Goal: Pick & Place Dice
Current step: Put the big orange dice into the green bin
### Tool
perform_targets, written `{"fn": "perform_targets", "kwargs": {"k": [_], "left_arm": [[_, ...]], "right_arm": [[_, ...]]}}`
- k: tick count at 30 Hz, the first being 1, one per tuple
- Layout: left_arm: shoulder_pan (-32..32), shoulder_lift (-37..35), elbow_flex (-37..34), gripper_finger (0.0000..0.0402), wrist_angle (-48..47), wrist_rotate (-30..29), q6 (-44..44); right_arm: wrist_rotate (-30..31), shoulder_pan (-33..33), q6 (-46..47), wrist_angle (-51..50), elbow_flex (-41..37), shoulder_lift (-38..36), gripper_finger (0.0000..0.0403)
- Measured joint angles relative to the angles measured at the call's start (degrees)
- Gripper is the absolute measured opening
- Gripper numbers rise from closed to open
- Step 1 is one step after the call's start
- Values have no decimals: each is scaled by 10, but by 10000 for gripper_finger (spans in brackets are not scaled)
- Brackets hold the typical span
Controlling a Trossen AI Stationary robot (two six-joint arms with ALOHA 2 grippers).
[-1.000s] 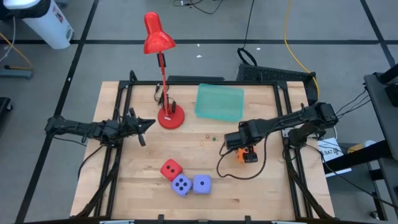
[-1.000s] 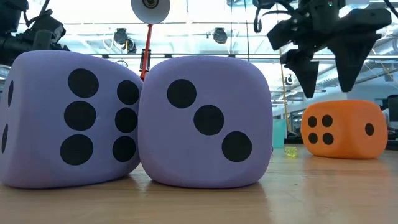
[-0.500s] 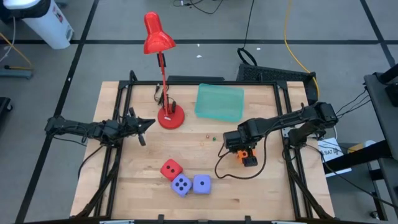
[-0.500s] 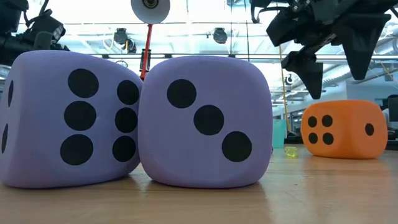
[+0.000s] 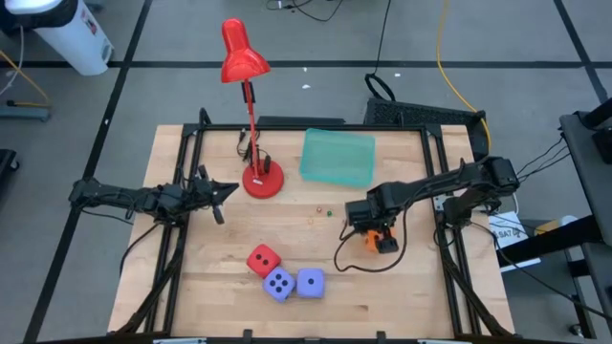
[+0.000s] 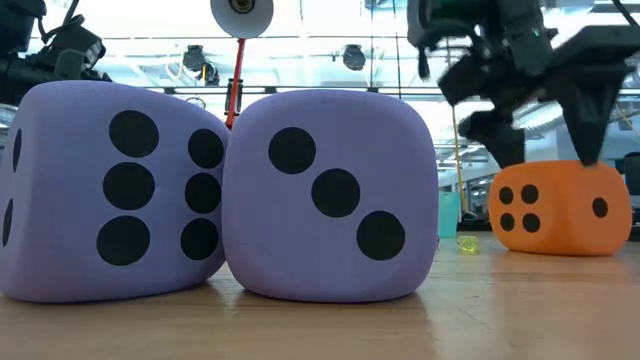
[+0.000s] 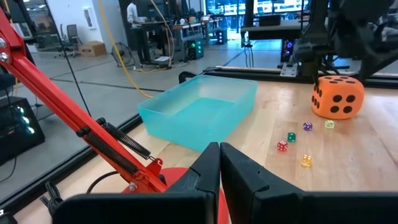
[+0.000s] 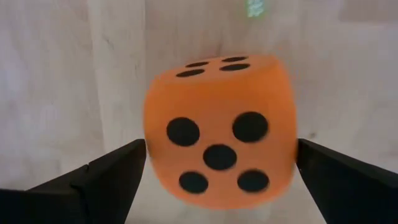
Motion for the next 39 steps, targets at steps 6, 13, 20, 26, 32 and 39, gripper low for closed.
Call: {"fn": "perform_targets", "kwargs": {"k": [6, 13, 20, 26, 32, 39], "left_arm": [[0, 0, 0, 21, 0, 1, 0], [0, 0, 0, 21, 0, 2, -1], [0, 0, 0, 21, 3, 2, -3], [0, 0, 0, 21, 4, 2, -14], [0, 0, 0, 21, 10, -1, -15], [0, 0, 0, 21, 16, -3, -16]], "right_arm": [[3, 0, 3, 71, -61, -2, 400], [14, 5, 14, 106, -107, -1, 392], [19, 9, 53, 102, -86, -19, 356], [46, 8, 85, 71, -23, -73, 356], [166, -14, 61, 76, 67, -131, 356], [239, -144, -43, 184, 95, -154, 362]]}}
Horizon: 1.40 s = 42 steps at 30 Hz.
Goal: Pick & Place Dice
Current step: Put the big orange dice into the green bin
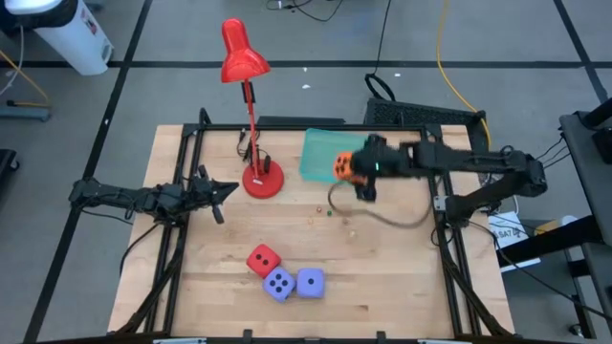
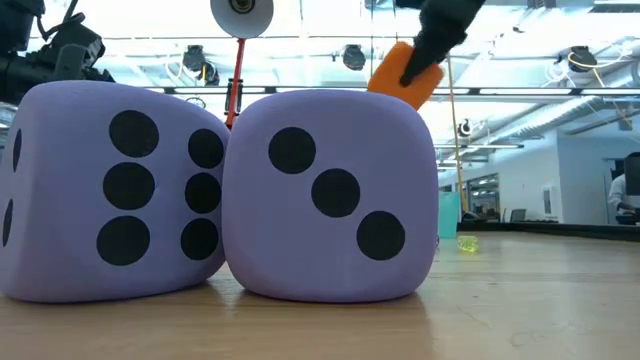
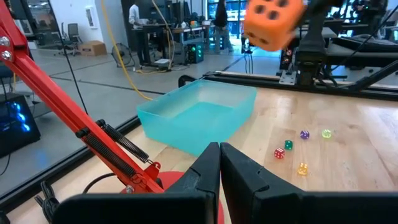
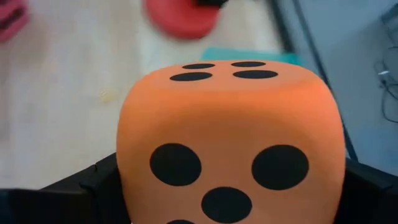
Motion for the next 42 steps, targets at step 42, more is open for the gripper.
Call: {"fn": "perform_targets", "kwargs": {"k": [42], "left_arm": [[66, 302, 140, 4, 123, 58, -68]], "right_arm": [[-175, -201, -144, 91, 0, 173, 399]]}}
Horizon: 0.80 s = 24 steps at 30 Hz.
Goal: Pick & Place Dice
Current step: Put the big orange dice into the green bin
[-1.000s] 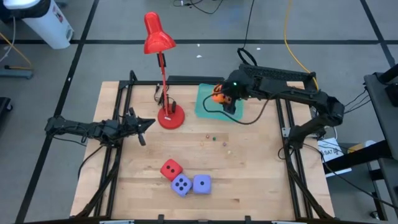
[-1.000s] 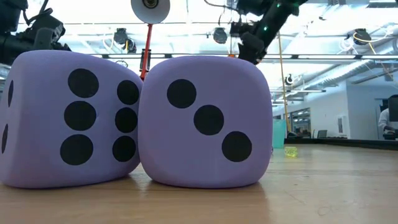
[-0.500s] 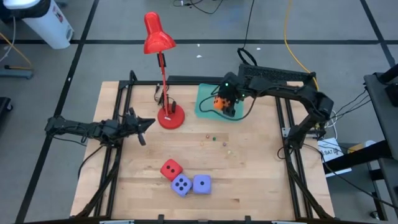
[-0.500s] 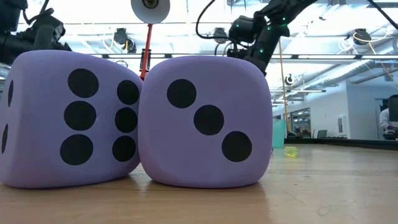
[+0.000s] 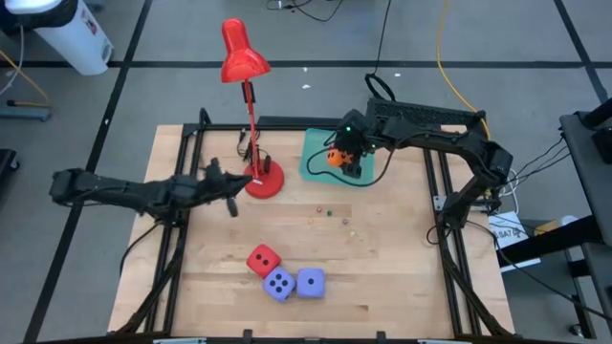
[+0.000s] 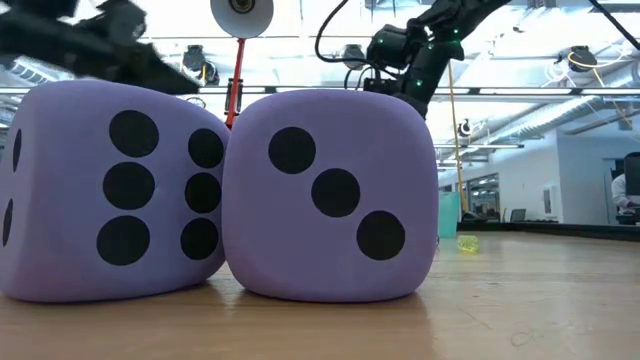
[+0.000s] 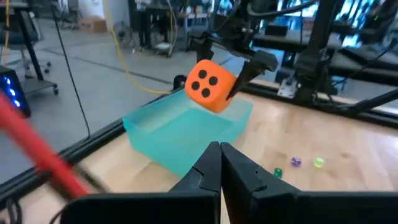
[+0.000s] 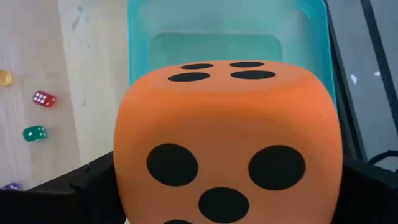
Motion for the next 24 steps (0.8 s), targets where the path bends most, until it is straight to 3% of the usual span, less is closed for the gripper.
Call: {"fn": "perform_targets", "kwargs": {"k": [10, 16, 20, 24], "left_arm": [[101, 281, 206, 3, 0, 39, 41], [151, 398, 290, 2, 65, 153, 56], [174, 461, 346, 2, 62, 196, 56], [189, 512, 400, 2, 58, 278, 52]], "right_arm": [[-2, 28, -16, 39, 0, 0, 398], [-2, 31, -17, 56, 0, 0, 399], [-2, 31, -16, 60, 0, 0, 399], [-3, 31, -14, 60, 0, 0, 398]]}}
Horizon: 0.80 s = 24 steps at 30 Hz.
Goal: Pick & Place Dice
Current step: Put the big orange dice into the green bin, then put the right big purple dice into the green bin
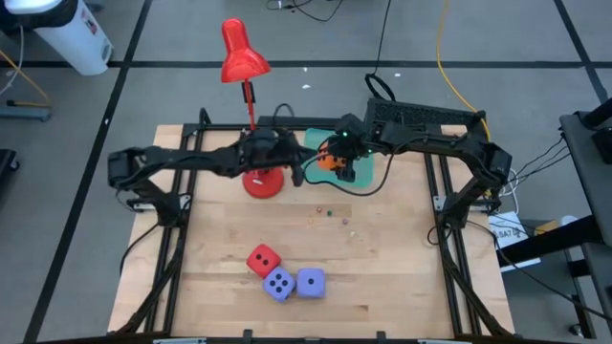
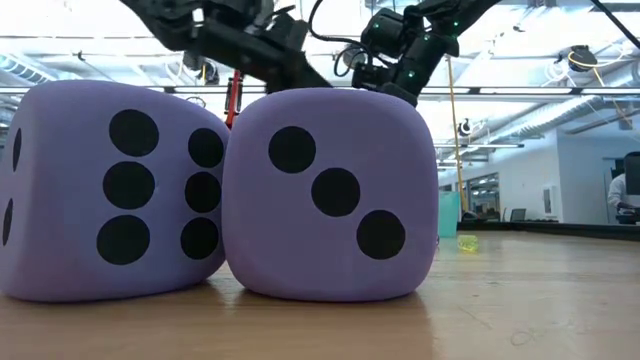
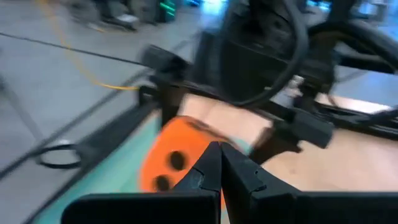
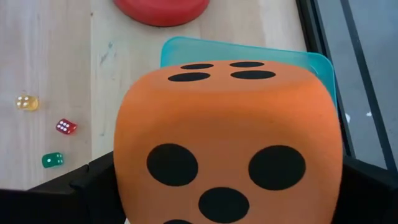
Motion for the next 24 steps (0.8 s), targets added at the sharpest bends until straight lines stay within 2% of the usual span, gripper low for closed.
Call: {"fn": "perform_targets", "kwargs": {"k": [4, 11, 17, 21, 24], "left_arm": [[3, 46, 57, 2, -46, 46, 8], [5, 110, 143, 2, -141, 55, 30], [28, 142, 160, 2, -171, 66, 18], [48, 161, 160, 2, -171, 102, -4], [51, 166, 160, 1, -174, 103, 0]], "right_arm": [[-1, 0, -11, 0, 0, 0, 398], [-1, 0, -26, 0, 0, 0, 398], [-3, 0, -43, 0, 0, -1, 398], [-40, 0, -53, 2, 0, 0, 398], [-43, 0, -52, -2, 0, 0, 398]]}}
